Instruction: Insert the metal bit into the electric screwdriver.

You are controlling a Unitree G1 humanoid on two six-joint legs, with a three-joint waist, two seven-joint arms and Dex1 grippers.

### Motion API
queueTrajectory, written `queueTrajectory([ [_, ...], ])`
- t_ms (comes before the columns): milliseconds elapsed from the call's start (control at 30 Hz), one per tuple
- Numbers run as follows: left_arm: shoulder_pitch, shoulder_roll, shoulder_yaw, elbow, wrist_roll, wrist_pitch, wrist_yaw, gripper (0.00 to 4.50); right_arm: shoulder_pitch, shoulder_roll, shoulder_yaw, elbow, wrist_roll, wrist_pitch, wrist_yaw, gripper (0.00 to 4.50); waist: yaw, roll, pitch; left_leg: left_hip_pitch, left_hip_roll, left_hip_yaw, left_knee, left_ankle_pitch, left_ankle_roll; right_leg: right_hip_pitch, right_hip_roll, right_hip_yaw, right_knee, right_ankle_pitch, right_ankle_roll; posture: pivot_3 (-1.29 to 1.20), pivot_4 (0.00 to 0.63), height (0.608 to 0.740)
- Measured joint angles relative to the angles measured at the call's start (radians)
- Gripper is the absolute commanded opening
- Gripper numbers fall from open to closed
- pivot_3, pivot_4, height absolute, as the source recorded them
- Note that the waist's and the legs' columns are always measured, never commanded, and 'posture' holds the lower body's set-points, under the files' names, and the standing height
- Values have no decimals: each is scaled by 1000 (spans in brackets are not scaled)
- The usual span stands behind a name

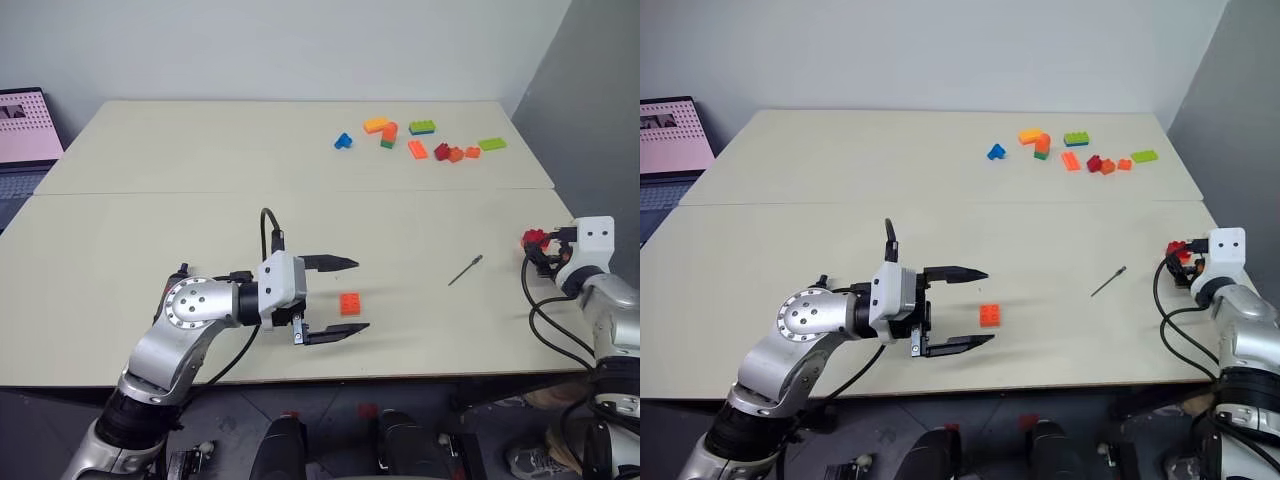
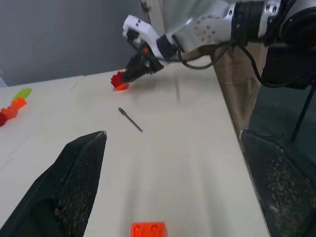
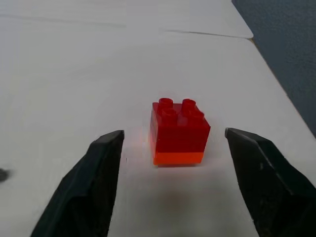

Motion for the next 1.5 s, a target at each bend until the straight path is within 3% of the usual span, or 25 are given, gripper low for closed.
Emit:
queueTrajectory([
  [33,7,14,4,-6,5,10,4,4500,21,-18,1,-30,9,4,23,4489,1,0,0,0,0,0,0,0,0,0,0,0,0,-1,-1,0,150,740],
  [233,77,145,89,-39,15,60,18,4500,122,-157,44,-261,58,-12,262,4489,-7,1,0,1,1,0,0,0,0,0,0,0,0,-1,-2,0,150,740],
  [367,166,257,182,-71,3,81,-28,4500,118,-200,251,-515,168,24,527,4489,-19,1,1,1,3,-1,-2,0,0,-1,0,-2,0,-2,-3,0,150,740],
  [433,188,278,209,-74,3,80,-36,4500,81,-189,369,-564,176,35,593,4489,-18,1,1,1,2,-1,-2,0,0,-1,0,-2,0,-2,-3,0,150,740],
  [633,275,318,235,-119,2,90,-64,4500,-70,-80,666,-499,81,7,715,4489,-7,-1,2,-3,1,0,-2,0,0,-5,-2,-2,-2,-2,-3,0,150,740],
  [867,295,319,234,-140,19,87,-46,4500,-196,52,767,-287,-10,-97,754,4489,4,-1,2,-8,2,0,-2,0,0,-12,-1,-3,1,-2,-4,0,150,740],
  [1300,293,259,225,-124,13,64,-25,4500,-194,168,773,-141,-76,-206,705,1462,4,-1,2,-11,2,0,-1,0,0,-15,0,-2,2,1,2,0,150,740],
  [1500,220,162,195,-94,-23,60,-12,4500,-98,157,665,-238,-56,-194,622,1473,9,-1,2,-12,1,-1,0,0,0,-15,0,-3,2,2,3,0,150,740],
])
